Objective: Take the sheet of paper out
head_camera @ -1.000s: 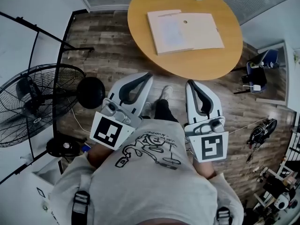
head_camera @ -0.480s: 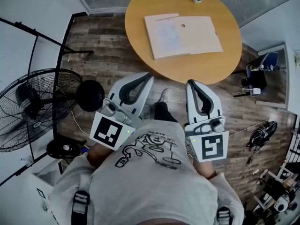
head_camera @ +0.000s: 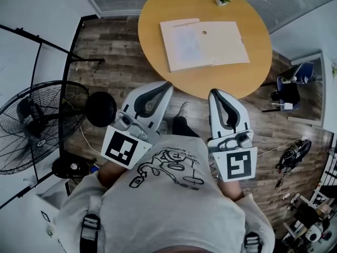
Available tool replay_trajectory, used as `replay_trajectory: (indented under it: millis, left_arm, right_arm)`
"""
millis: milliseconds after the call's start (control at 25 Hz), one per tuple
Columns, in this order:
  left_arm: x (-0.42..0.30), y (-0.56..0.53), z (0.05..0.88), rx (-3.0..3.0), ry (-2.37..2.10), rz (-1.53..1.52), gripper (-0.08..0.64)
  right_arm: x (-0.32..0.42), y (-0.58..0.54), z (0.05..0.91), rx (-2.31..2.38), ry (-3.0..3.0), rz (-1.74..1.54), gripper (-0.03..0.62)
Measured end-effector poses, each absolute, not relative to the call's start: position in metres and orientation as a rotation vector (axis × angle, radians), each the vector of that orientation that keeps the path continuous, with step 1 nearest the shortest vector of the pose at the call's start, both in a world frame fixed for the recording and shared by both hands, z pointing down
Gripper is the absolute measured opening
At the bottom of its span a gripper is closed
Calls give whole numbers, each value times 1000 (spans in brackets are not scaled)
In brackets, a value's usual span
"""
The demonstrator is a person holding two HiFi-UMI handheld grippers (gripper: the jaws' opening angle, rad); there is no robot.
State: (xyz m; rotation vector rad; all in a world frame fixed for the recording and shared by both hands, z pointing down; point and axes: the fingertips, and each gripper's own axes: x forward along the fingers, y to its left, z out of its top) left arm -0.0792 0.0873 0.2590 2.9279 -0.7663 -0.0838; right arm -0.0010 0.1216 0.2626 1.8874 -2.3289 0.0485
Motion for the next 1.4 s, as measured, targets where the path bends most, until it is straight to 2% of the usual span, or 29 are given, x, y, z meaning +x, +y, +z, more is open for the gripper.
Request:
replay_trajectory:
  millis: [1400]
  left_arm:
    - [24,8,258,2931,-820,-63,20]
  right_arm:
    - [105,38,262,1871,-2377,42,8]
